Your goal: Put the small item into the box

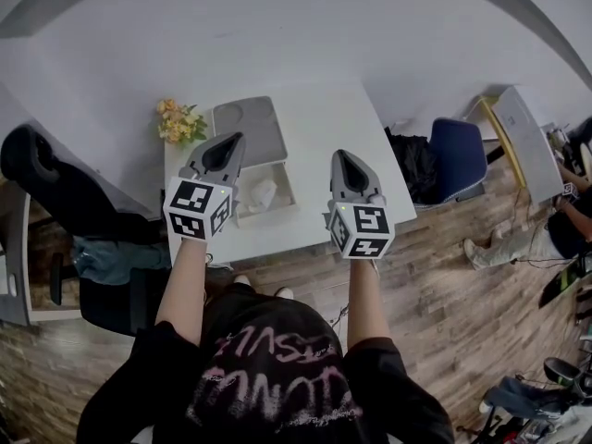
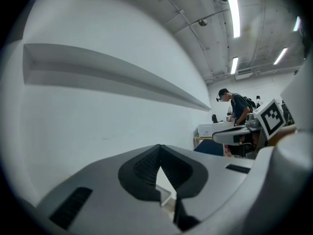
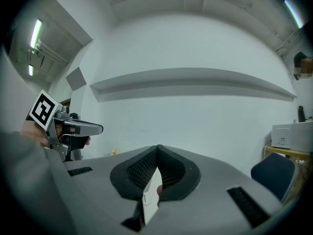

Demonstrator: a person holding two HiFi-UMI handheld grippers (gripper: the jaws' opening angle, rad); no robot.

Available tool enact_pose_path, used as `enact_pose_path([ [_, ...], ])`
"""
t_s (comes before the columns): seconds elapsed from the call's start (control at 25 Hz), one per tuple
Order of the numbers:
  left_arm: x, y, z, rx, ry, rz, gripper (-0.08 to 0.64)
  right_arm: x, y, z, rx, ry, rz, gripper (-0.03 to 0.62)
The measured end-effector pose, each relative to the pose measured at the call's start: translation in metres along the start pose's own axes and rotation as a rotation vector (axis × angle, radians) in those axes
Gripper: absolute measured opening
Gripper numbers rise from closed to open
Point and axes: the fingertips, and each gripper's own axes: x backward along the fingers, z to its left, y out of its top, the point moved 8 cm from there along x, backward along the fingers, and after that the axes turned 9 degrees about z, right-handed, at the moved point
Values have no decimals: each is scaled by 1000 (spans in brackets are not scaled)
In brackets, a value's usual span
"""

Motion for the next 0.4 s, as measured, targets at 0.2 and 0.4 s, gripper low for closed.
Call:
enact_pose_path([
  [0.2,-4,-3,-4,-1,-20,26,2,-1,-1,-3,4,5,-9,9],
  [0.4,-6,-5,-2,6,3,25,2,-4,-3,-4,4,12,-5,9],
])
